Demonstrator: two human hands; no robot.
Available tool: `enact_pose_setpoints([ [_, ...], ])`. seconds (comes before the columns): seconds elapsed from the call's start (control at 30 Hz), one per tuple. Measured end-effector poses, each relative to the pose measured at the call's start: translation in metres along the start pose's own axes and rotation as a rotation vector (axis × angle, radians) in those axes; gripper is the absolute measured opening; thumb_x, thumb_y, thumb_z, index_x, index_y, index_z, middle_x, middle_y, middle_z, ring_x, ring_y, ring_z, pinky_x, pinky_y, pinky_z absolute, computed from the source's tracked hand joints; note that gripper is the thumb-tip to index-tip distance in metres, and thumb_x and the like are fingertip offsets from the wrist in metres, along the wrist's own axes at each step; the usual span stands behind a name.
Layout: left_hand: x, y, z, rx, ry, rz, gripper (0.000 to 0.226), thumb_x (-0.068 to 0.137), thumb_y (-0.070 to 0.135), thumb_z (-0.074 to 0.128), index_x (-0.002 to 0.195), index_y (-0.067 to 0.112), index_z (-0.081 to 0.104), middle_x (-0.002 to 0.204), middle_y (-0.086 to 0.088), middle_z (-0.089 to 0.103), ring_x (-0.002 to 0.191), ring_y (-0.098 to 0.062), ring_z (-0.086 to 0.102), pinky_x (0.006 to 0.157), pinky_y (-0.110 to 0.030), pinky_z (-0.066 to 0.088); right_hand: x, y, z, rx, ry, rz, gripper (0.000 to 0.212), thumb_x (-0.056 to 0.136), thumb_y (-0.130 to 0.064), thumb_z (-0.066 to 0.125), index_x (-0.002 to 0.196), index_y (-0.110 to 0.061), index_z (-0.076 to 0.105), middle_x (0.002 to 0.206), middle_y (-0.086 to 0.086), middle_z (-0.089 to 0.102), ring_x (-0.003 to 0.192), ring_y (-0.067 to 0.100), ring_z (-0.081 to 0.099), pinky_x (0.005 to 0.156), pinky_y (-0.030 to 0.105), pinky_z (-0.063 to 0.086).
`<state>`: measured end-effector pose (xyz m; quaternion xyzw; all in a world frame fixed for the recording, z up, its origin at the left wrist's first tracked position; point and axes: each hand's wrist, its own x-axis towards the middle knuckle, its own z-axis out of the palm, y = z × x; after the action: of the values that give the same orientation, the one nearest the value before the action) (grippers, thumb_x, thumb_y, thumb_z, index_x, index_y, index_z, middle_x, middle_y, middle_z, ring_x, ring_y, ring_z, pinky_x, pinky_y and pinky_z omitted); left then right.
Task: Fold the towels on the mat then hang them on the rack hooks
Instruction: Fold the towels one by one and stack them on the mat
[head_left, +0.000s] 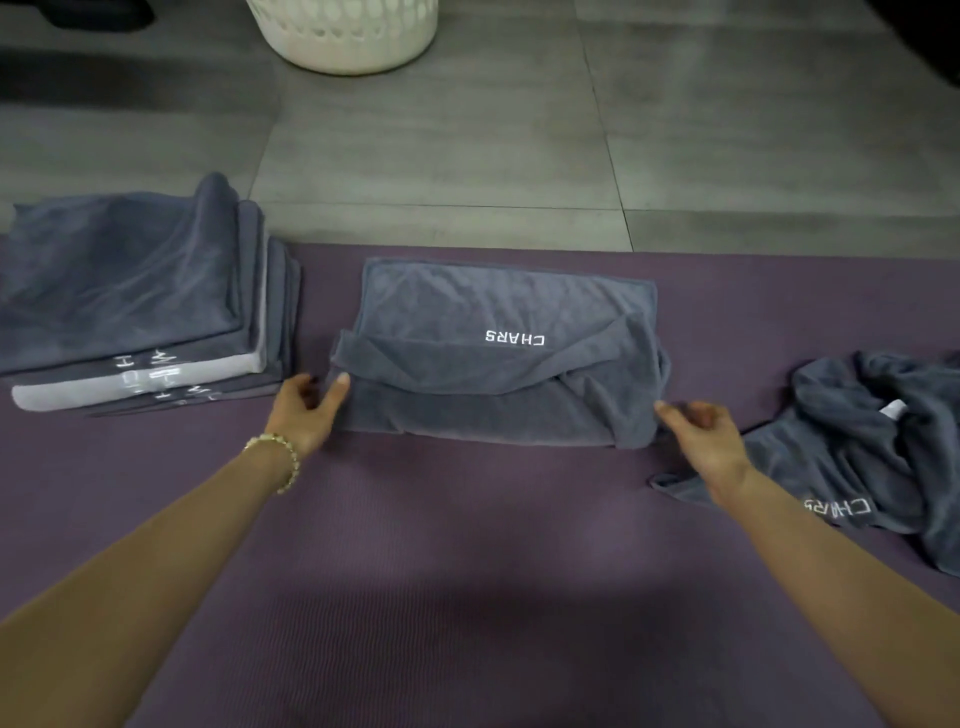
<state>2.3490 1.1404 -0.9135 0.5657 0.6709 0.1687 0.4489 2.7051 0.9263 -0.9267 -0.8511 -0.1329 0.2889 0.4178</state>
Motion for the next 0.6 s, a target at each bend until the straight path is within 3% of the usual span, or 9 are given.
enact_pose_setpoints([
  [0.1,0.011,-0.010,0.001,0.168,-0.060,-0.010,0.079,0.072,0.057,0.069,0.125,0.001,0.050,0.121,-0.012,0.057,0.115,-0.030,0.054,0.099,-0.040,0.045,0.003,0.000,0.009,-0.122,-0.048,0.057,0.045,0.078,-0.042,0.074,0.096,-0.003,0.059,0.100,0.006,0.062,0.095,0.021,0.057,0.083,0.031,0.044],
  [0.17,0.015,-0.004,0.006,0.187,-0.078,-0.021,0.071,0.075,0.050,0.071,0.121,0.000,0.050,0.111,-0.007,0.058,0.110,-0.028,0.056,0.093,-0.036,0.046,0.000,-0.003,0.013,-0.075,-0.080,0.093,0.056,0.076,-0.048,0.074,0.104,-0.001,0.062,0.100,0.005,0.064,0.095,0.021,0.059,0.077,0.029,0.048],
  [0.27,0.013,0.010,0.016,0.200,-0.127,-0.007,0.049,0.086,0.043,0.063,0.113,0.002,0.057,0.103,-0.008,0.058,0.099,-0.025,0.055,0.083,-0.030,0.041,-0.008,-0.008,0.018,-0.057,-0.097,0.083,0.039,0.084,-0.041,0.069,0.092,-0.004,0.065,0.084,0.004,0.063,0.080,0.018,0.056,0.060,0.021,0.041],
  [0.4,0.004,0.022,0.015,-0.059,-0.080,-0.014,0.034,0.090,0.041,0.058,0.099,0.009,0.059,0.097,-0.006,0.060,0.087,-0.019,0.056,0.073,-0.025,0.043,-0.025,-0.023,0.022,0.126,-0.100,-0.007,0.023,0.096,-0.030,0.054,0.083,-0.011,0.054,0.084,0.005,0.060,0.077,0.016,0.056,0.060,0.019,0.047],
  [0.5,-0.006,0.020,-0.002,-0.354,-0.157,-0.112,0.029,0.091,0.040,0.059,0.098,0.012,0.062,0.093,-0.004,0.064,0.075,-0.012,0.058,0.049,-0.015,0.049,-0.033,-0.029,0.009,0.318,-0.098,0.041,0.023,0.099,-0.029,0.048,0.083,-0.013,0.052,0.076,0.004,0.059,0.065,0.014,0.057,0.053,0.022,0.051],
  [0.57,-0.017,0.010,-0.019,-0.409,-0.245,-0.221,0.027,0.090,0.041,0.058,0.094,0.014,0.060,0.083,0.000,0.060,0.072,-0.009,0.054,0.047,-0.013,0.047,-0.039,-0.016,-0.004,0.252,-0.113,0.080,0.025,0.097,-0.033,0.051,0.084,-0.012,0.053,0.075,0.008,0.058,0.065,0.018,0.056,0.059,0.030,0.049],
  [0.6,-0.023,-0.002,-0.026,-0.320,-0.301,-0.267,0.029,0.090,0.042,0.058,0.094,0.013,0.059,0.081,0.000,0.058,0.071,-0.010,0.053,0.050,-0.016,0.047,-0.044,-0.004,-0.009,0.149,-0.138,0.076,0.026,0.096,-0.034,0.054,0.083,-0.011,0.054,0.076,0.011,0.059,0.067,0.020,0.056,0.061,0.031,0.048],
])
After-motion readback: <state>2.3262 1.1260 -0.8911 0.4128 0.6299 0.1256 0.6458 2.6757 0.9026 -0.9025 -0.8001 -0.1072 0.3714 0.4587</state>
